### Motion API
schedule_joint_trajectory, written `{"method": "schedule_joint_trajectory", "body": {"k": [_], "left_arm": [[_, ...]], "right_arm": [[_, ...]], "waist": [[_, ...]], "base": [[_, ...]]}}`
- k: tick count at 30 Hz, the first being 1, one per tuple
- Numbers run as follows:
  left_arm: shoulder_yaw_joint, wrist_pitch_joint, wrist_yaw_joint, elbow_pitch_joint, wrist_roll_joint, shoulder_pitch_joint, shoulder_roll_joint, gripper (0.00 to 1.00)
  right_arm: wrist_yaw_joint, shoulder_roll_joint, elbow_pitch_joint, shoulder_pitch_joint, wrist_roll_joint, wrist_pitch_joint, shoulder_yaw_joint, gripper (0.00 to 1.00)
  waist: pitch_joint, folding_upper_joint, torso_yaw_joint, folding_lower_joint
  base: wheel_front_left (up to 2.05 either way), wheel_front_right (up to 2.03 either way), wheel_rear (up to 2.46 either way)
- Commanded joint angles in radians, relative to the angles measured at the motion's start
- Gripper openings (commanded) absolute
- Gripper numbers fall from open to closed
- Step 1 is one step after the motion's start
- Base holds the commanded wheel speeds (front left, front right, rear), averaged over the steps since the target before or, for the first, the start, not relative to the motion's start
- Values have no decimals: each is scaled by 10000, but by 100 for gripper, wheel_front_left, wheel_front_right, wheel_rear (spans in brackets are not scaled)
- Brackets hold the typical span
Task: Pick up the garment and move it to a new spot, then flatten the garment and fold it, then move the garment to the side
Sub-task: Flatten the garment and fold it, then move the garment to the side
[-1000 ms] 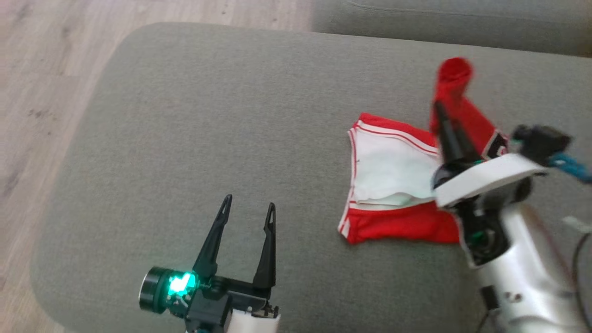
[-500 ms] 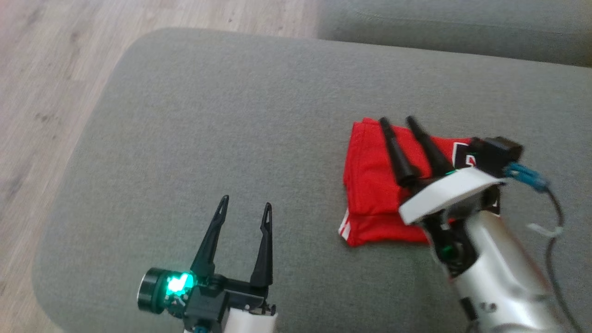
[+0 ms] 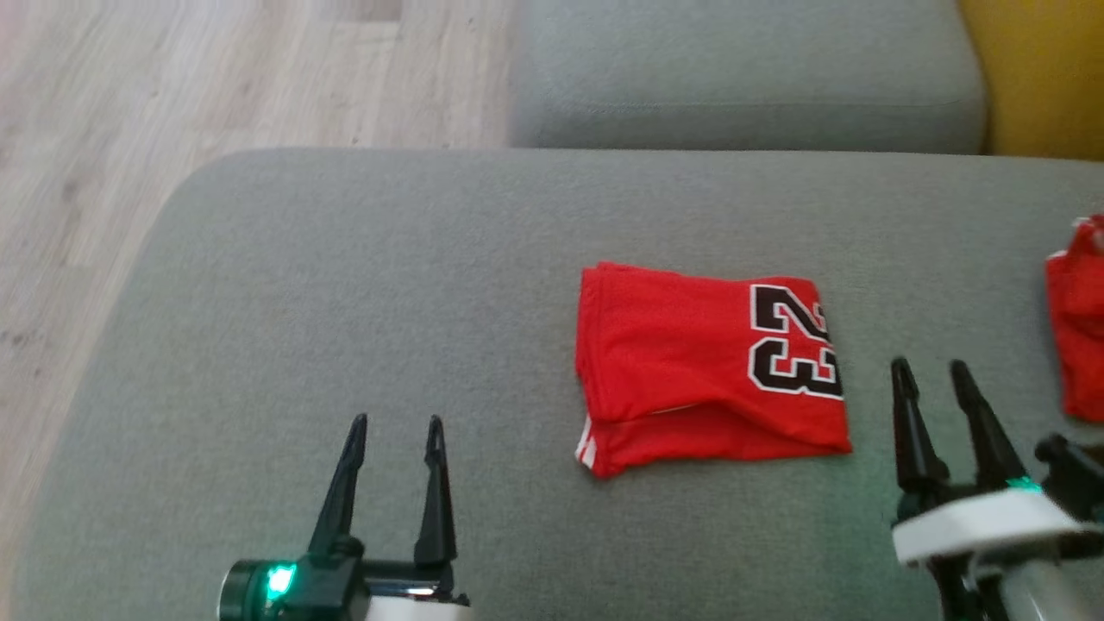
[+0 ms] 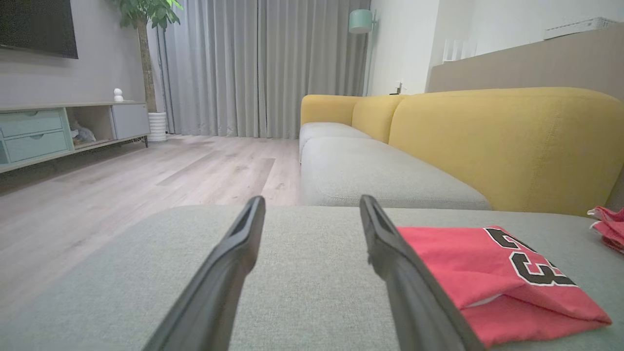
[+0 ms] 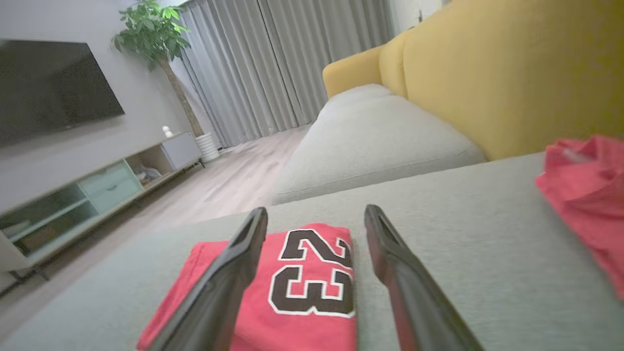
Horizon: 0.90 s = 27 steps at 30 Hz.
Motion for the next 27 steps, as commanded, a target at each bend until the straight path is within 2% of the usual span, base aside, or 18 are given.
{"method": "schedule_joint_trajectory", "body": {"k": [1,4,9,13,27], "left_arm": [[425,-51,-32,-263,-11,-239,-108,100],[557,-51,-83,-75,159,-106,-112,100],[713,-51,-169,67,271,76,-119,100],[783,-51,-226,142,303,137,-123,100],[741,-51,-183,273,177,140,-126,100]], "right_arm": [[67,-50,-476,-136,-362,-131,99,100],[67,216,-875,541,-1399,-134,-157,100],[67,580,-1289,1105,-2383,-135,-373,100],[67,791,-1344,1205,-2525,-136,-515,100],[67,832,-1282,1242,-2763,-137,-646,100]], "waist": [[-143,0,-150,1],[-227,0,-244,1],[-291,0,-356,1],[-319,0,-414,1],[-306,0,-350,1]], "base": [[0,0,0],[0,0,0],[0,0,0],[0,0,0],[0,0,0]]}}
